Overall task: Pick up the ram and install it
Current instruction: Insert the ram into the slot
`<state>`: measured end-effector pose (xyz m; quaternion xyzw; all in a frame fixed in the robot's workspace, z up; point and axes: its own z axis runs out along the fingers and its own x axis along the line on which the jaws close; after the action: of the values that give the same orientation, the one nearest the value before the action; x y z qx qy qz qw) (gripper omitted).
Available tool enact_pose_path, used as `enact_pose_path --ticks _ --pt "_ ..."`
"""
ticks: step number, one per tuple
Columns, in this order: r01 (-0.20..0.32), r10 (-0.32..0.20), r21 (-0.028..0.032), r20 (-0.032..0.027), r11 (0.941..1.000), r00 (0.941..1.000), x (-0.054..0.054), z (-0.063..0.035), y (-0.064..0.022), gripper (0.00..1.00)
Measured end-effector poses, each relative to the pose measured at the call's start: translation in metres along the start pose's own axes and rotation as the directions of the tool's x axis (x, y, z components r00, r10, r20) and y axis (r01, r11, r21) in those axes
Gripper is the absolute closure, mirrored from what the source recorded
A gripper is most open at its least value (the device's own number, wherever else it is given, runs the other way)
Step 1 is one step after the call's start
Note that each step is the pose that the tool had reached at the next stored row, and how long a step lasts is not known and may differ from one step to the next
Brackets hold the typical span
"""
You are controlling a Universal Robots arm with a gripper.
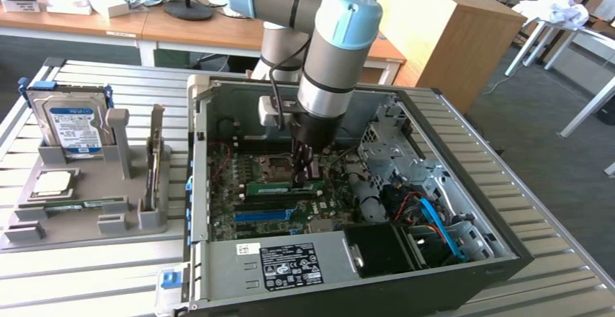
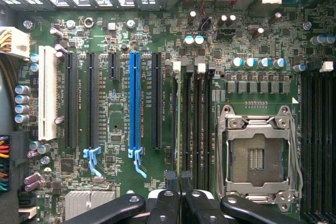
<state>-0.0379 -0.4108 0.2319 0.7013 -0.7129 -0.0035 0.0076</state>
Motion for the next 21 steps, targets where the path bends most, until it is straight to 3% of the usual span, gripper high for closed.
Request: enact_pose_path --ticks 21 --pt "0.000 0.000 0.0002 -0.0001 1.0000 1.0000 0.0000 0.0013 0.0003 0.88"
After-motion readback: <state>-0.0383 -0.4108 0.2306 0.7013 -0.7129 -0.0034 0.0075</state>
